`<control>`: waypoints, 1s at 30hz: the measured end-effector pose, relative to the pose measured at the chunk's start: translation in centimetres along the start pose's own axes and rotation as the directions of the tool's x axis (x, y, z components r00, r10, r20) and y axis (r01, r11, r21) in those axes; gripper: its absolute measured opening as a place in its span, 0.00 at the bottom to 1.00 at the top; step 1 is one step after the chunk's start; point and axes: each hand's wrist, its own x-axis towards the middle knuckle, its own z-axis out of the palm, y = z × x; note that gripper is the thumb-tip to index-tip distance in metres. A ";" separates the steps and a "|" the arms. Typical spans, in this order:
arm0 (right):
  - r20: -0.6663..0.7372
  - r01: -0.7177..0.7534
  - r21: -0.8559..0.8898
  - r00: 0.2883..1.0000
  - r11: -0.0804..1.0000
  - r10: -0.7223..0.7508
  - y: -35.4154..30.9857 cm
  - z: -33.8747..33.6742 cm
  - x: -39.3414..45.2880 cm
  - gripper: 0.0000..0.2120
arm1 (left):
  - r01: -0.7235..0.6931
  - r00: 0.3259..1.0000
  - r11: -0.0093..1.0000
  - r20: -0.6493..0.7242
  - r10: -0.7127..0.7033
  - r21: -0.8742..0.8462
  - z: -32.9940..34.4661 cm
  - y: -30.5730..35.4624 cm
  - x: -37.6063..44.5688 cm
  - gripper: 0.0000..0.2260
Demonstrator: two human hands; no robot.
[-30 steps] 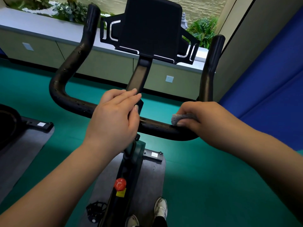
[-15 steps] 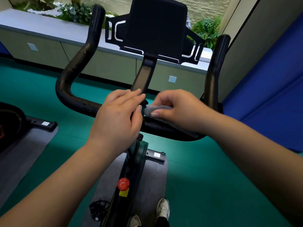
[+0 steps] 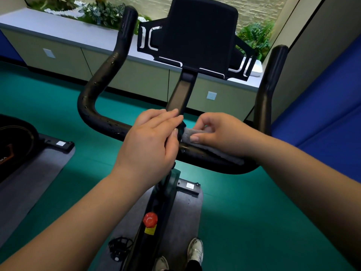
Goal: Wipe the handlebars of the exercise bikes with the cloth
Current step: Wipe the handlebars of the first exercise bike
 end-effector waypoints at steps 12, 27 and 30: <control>-0.411 0.450 -0.082 0.798 0.890 -0.441 0.6 3.2 -4.9 0.08 | -0.028 0.999 0.995 -0.048 0.024 -0.094 -0.2 -0.8 -0.3 0.15; -0.551 0.345 -0.309 0.695 0.886 -0.462 2.0 5.1 -7.7 0.07 | -0.023 0.999 0.996 -0.038 0.020 -0.081 -0.3 -0.9 -0.2 0.17; -0.648 0.300 -0.223 0.665 0.928 -0.371 3.4 5.2 -9.7 0.07 | -0.013 0.999 0.996 -0.036 0.009 -0.090 -0.3 -0.9 -0.3 0.17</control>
